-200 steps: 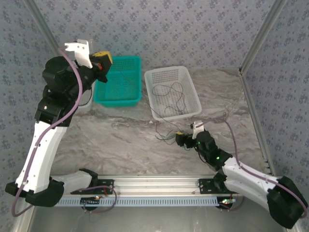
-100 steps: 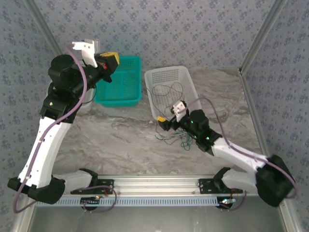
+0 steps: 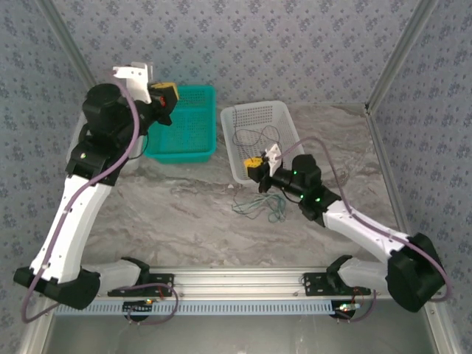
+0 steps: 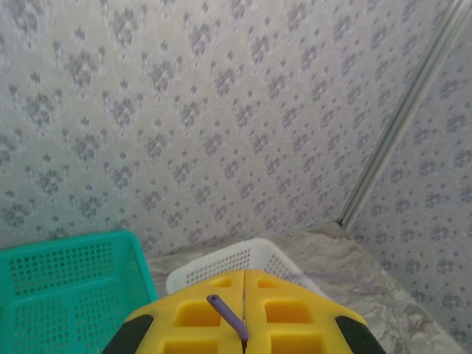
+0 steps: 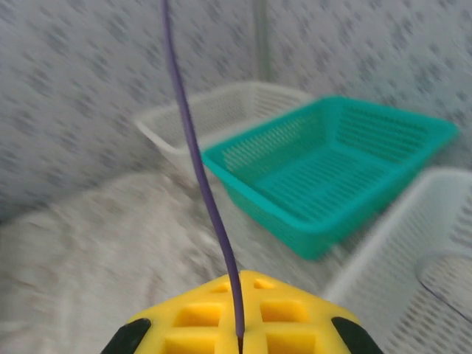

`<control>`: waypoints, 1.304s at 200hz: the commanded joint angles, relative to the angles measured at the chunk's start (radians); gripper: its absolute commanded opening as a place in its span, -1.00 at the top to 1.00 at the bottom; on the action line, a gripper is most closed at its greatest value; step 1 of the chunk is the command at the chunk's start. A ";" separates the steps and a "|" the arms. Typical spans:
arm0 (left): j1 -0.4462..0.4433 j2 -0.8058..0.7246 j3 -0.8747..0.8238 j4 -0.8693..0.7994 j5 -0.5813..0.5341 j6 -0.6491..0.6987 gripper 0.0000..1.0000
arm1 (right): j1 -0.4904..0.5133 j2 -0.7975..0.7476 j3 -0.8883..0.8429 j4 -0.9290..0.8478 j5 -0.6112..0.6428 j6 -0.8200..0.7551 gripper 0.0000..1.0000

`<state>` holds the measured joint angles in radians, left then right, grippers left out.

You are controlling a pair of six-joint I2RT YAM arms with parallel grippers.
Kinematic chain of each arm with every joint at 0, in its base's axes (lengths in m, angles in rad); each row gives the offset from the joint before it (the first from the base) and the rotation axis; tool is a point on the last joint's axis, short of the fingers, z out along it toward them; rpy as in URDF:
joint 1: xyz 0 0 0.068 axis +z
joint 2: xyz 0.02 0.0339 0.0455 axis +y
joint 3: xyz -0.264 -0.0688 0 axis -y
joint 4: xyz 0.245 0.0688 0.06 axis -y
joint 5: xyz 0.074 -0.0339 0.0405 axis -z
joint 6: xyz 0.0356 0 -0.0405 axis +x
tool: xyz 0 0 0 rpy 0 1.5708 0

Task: Untangle the cables

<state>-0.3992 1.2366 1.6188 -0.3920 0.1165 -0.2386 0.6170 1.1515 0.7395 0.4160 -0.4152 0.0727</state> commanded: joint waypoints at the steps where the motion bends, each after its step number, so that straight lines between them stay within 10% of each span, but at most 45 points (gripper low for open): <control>1: 0.002 0.092 -0.066 -0.003 0.021 -0.040 0.93 | -0.005 -0.032 0.143 -0.134 -0.191 0.129 1.00; 46: 0.002 0.088 -0.215 0.086 0.099 -0.129 0.03 | -0.003 0.019 0.252 -0.184 -0.060 0.230 1.00; 87: 0.003 -0.052 -0.340 0.002 0.123 -0.108 -0.23 | 0.004 0.092 0.284 -0.159 -0.033 0.266 1.00; 132: -0.076 -0.206 -0.592 0.255 0.443 -0.057 -0.20 | 0.004 0.152 0.329 -0.189 -0.023 0.327 1.00; 165: -0.283 -0.147 -0.704 0.431 0.349 0.019 -0.24 | 0.004 0.164 0.360 -0.229 -0.027 0.346 1.00; 235: -0.320 0.113 -0.759 0.870 0.344 -0.004 -0.41 | 0.013 0.159 0.383 -0.238 -0.083 0.383 1.00; 252: -0.328 0.136 -0.743 0.894 0.352 -0.001 -0.23 | 0.012 0.157 0.383 -0.238 -0.083 0.398 1.00; 261: -0.330 0.145 -0.730 0.868 0.348 0.007 0.18 | 0.012 0.154 0.383 -0.239 -0.081 0.404 1.00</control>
<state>-0.7055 1.3617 0.8440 0.3481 0.4305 -0.2676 0.6067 1.3125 1.0912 0.1810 -0.4519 0.4389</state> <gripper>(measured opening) 0.610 0.069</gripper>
